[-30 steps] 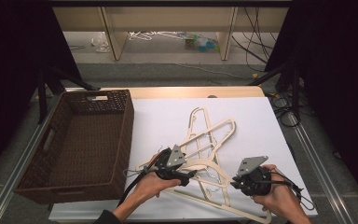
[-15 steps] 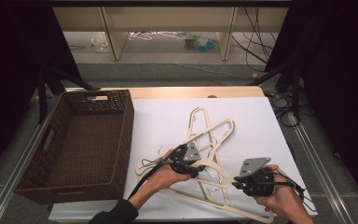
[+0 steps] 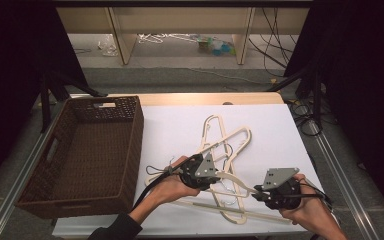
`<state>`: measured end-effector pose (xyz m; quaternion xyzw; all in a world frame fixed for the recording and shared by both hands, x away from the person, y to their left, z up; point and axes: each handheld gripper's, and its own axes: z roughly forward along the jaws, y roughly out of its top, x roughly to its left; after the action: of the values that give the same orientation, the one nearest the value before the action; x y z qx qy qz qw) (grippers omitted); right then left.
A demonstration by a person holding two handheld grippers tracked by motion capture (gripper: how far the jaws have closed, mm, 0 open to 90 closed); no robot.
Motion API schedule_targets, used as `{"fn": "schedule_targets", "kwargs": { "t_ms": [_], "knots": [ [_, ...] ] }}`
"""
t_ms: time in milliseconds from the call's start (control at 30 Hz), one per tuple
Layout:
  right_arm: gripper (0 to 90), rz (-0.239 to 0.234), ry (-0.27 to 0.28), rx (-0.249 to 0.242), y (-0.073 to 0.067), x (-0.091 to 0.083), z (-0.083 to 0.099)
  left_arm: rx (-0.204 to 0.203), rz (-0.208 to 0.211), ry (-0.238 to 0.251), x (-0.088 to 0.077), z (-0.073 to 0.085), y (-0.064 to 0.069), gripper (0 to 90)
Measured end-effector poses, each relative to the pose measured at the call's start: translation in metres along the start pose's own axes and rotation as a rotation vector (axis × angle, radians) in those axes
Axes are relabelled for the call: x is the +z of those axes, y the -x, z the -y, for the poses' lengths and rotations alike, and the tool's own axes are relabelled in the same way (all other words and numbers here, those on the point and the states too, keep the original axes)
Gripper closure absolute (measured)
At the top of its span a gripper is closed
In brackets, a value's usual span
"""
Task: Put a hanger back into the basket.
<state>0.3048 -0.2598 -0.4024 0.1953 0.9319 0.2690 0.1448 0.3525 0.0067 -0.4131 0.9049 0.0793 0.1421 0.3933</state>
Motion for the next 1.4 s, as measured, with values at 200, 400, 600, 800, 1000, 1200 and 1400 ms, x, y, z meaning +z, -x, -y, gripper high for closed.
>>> {"fn": "schedule_targets", "kwargs": {
  "t_ms": [200, 400, 600, 800, 1000, 1200, 1400],
  "knots": [
    [47.8, 0.063, 0.123, 0.048, 0.005, -0.014, -0.005, 0.001, 0.014, 0.012, -0.021, -0.009, 0.007, 79.9],
    [40.6, 0.107, 0.218, 0.089, 0.009, -0.027, -0.007, -0.066, 0.028, 0.06, -0.03, -0.016, 0.008, 84.3],
    [38.3, 0.127, 0.298, 0.141, 0.012, -0.037, -0.007, -0.137, 0.016, 0.038, -0.045, -0.02, 0.0, 84.7],
    [38.4, 0.112, 0.307, 0.127, 0.007, -0.038, -0.007, -0.183, -0.009, 0.013, -0.071, -0.026, -0.018, 85.1],
    [38.4, 0.089, 0.294, 0.117, 0.003, -0.037, -0.007, -0.208, -0.053, 0.049, -0.109, -0.04, -0.033, 85.1],
    [38.5, 0.08, 0.29, 0.112, 0.001, -0.032, -0.005, -0.242, -0.128, 0.101, -0.161, -0.04, -0.055, 85.1],
    [37.7, 0.069, 0.287, 0.124, 0.001, -0.024, 0.0, -0.301, -0.25, 0.117, -0.207, -0.016, -0.08, 85.2]
  ]
}}
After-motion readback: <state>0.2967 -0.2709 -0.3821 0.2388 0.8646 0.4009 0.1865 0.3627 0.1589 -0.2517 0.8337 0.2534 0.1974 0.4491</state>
